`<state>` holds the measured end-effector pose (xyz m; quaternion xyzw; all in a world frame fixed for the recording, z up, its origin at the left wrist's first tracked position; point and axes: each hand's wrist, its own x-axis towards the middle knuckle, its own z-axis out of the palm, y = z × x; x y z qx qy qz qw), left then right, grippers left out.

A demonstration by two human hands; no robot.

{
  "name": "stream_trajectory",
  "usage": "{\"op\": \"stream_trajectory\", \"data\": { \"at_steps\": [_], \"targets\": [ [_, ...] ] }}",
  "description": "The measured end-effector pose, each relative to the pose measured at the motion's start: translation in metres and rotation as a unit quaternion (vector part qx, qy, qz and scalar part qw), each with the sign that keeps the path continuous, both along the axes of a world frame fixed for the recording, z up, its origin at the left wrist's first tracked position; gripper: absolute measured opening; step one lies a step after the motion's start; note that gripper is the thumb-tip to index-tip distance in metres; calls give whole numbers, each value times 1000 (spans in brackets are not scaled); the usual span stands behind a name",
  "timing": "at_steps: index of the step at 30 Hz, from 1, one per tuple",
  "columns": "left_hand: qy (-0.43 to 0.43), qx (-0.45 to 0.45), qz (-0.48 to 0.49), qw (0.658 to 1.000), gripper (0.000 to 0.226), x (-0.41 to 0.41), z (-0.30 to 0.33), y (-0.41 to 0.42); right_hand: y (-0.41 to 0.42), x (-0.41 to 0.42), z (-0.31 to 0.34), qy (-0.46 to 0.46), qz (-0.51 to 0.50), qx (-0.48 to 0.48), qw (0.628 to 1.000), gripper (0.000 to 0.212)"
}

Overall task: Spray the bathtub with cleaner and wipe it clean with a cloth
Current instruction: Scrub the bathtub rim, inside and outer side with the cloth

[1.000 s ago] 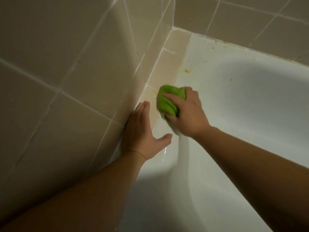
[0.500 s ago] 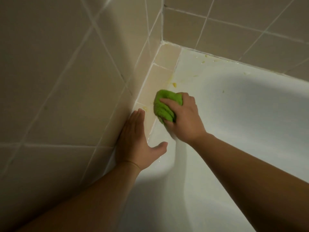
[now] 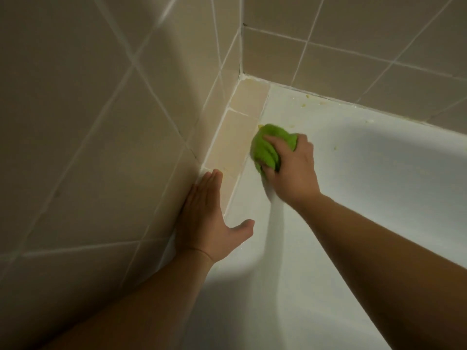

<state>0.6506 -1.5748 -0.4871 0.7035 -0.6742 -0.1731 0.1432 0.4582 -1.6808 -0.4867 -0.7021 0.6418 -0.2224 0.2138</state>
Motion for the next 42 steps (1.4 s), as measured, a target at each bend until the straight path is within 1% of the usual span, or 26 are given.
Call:
{"op": "stream_trajectory", "data": {
  "at_steps": [2, 3, 4, 6, 8, 10, 12, 14, 16, 17, 19, 21, 23, 25, 27, 29, 32, 35, 37, 39, 42],
  "targets": [
    [-6, -2, -1, 1000, 122, 0, -1, -1, -32, 5, 2, 23, -65, 4, 998, 55],
    [-10, -2, -2, 1000, 122, 0, -2, -1, -44, 10, 6, 37, -78, 6, 996, 53],
    [-12, -3, -3, 1000, 122, 0, -3, -2, -52, 16, 9, 47, -73, 7, 996, 53],
    [-14, -6, -6, 1000, 122, 0, -4, -2, -49, 26, 13, 48, -24, 2, 999, 55],
    [-14, -6, -8, 1000, 122, 0, -4, -2, -26, 26, 12, 45, 29, -12, 998, 57],
    [-11, -3, -5, 1000, 122, -1, -2, -3, -3, 18, 9, 37, 45, -23, 998, 58],
    [-12, 0, -5, 1000, 122, -2, 0, -3, -1, 9, 5, 34, 5, -12, 999, 57],
    [-17, -1, -7, 1000, 122, -2, 1, -3, -23, 8, 6, 32, -60, 9, 998, 56],
    [-20, -4, -11, 1000, 122, -2, 0, -4, -48, 15, 11, 48, -86, 17, 995, 54],
    [-21, -7, -10, 1000, 122, -2, -1, -4, -57, 21, 14, 58, -77, 16, 995, 53],
    [-24, -13, -11, 1000, 121, -2, -3, -5, -61, 29, 18, 60, -27, 17, 998, 55],
    [-20, -16, -12, 1000, 121, -2, -3, -4, -45, 27, 17, 50, 36, 7, 998, 56],
    [-12, -18, -6, 1000, 121, -3, -1, -5, -26, 16, 14, 37, 66, -6, 997, 56],
    [-6, -15, 2, 1000, 123, -4, -1, -5, -28, 6, 12, 33, 39, 7, 999, 56],
    [-3, -9, 8, 1000, 125, -4, -1, -5, -49, 5, 12, 36, -26, 26, 999, 53],
    [-1, -4, 15, 1000, 128, -4, -3, -4, -64, 14, 13, 39, -43, 22, 998, 49],
    [41, 18, 43, 998, 129, -4, 1, -4, -58, 29, 13, -2, 26, 22, 999, 52],
    [81, 29, 78, 993, 130, -4, 6, 0, -37, 32, 19, -66, 48, 16, 997, 53],
    [106, 24, 107, 988, 131, -4, 8, 4, -19, 35, 22, -82, 90, 10, 993, 53],
    [123, 6, 123, 985, 129, -4, 10, 8, -1, 42, 19, -58, 167, 4, 984, 54],
    [143, -15, 130, 981, 128, -4, 10, 12, 11, 50, 9, 33, 287, -6, 957, 55]
  ]
}}
